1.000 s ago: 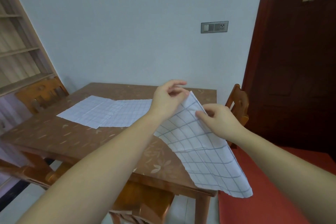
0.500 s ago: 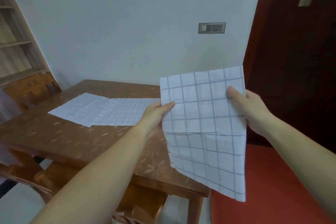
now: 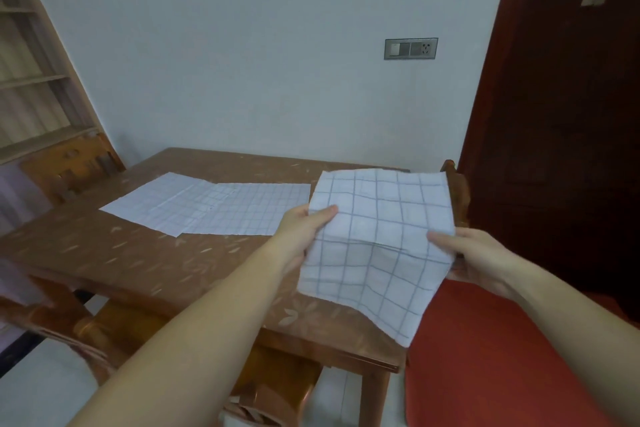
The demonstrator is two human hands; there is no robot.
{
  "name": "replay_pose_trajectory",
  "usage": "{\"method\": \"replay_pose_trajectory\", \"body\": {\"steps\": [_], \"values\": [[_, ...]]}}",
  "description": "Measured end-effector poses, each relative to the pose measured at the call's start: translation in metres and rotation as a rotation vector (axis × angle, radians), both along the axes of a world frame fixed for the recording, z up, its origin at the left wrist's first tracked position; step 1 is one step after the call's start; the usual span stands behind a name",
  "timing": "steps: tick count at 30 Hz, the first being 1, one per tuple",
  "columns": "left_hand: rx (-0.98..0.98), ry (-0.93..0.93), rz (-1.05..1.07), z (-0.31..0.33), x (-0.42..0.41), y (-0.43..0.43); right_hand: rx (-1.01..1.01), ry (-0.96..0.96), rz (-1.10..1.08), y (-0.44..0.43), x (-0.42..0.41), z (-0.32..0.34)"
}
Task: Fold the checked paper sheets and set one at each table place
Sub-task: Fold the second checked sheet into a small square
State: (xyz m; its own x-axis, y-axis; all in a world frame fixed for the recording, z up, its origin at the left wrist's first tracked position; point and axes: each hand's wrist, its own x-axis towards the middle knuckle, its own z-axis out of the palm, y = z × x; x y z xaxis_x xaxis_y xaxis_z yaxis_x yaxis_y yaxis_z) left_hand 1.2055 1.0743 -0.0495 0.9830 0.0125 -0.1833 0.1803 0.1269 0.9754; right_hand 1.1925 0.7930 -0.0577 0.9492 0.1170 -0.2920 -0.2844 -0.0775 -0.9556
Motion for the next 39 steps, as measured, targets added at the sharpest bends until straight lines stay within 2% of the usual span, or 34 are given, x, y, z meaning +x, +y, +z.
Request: {"method": "replay_pose_trajectory", "body": {"steps": [3,7,9,11,15,17,21,24,28,31,34,37,39], "values": [[0.101,0.030,0.020,-0.006,-0.001,0.005,0.029,-0.035,-0.030,0.005,-0.001,-0.006],[0.266,0.140,-0.146,-0.009,-0.008,0.012,-0.009,-0.091,-0.190,0.009,0.005,-0.008],[0.253,0.148,-0.116,-0.012,-0.010,0.012,-0.068,-0.115,-0.245,0.011,0.007,-0.009],[0.236,0.147,-0.014,-0.017,-0.007,0.012,-0.040,-0.127,-0.278,0.013,0.007,-0.008],[0.178,0.094,0.009,-0.018,-0.006,0.014,-0.056,-0.161,-0.168,0.013,0.008,-0.004],[0.326,0.040,-0.058,-0.014,-0.008,0.016,-0.210,-0.234,-0.053,0.012,0.008,0.000],[0.669,-0.097,-0.077,-0.009,-0.011,0.021,-0.746,-0.457,0.112,0.013,0.009,0.009],[0.756,-0.161,-0.094,-0.009,-0.014,0.029,-0.915,-0.539,0.134,0.014,0.010,0.013],[0.865,-0.205,-0.124,-0.007,-0.021,0.043,-0.905,-0.652,0.161,0.013,0.012,0.018],[0.975,-0.232,-0.181,-0.002,-0.024,0.051,-0.799,-0.689,0.178,0.017,0.013,0.026],[0.909,-0.196,-0.302,0.006,-0.026,0.043,-0.705,-0.697,0.279,0.031,0.007,0.041],[0.837,-0.287,-0.380,0.019,-0.028,0.013,-0.646,-0.715,0.402,0.056,-0.003,0.055],[0.759,-0.317,-0.390,0.028,-0.029,-0.006,-0.561,-0.755,0.383,0.069,-0.008,0.062]]}}
